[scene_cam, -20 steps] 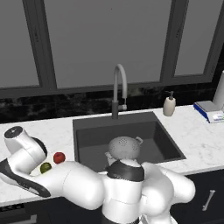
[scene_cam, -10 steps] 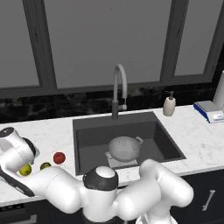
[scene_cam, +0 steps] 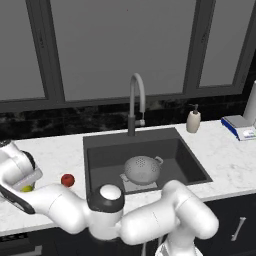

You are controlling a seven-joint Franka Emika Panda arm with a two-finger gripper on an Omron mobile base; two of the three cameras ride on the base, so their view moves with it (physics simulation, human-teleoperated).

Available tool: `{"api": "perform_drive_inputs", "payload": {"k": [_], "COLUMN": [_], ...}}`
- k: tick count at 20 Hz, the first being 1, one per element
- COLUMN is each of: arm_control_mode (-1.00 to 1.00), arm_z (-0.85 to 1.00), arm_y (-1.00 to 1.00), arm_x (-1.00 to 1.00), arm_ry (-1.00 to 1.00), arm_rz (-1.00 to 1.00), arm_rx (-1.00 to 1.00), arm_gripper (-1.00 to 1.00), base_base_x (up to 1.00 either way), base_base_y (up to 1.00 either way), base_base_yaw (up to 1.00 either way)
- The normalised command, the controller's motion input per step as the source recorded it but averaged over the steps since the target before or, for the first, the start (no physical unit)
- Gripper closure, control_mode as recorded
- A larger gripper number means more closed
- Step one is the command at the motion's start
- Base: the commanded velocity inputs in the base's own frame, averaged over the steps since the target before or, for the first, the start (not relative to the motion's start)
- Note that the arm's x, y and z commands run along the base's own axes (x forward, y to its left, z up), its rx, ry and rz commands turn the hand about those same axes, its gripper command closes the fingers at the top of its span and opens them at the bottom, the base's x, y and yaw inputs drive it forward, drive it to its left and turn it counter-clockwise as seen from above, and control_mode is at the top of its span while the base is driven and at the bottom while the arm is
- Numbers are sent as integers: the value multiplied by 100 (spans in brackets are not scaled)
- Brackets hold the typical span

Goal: Put the colander in the sink, put the apple, pear, kiwi in the colander, and turn on the sink faucet and pour water over the colander.

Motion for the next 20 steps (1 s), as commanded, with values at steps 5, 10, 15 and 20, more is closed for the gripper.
{"api": "perform_drive_inputs", "payload": {"k": [5,10,15,20], "arm_control_mode": [-100,-100,-100,-100], "arm_z": [-42,10,29,27], "arm_y": [-19,-75,-99,-100], "arm_x": [-34,-65,-49,-29], "arm_ry": [14,-33,-55,-41], "arm_rz": [-15,-11,-4,-5], "arm_rx": [0,42,76,74], "arm_gripper": [100,100,100,100], "base_base_x": [0,0,0,0], "base_base_y": [0,0,0,0], "base_base_yaw": [0,0,0,0]}}
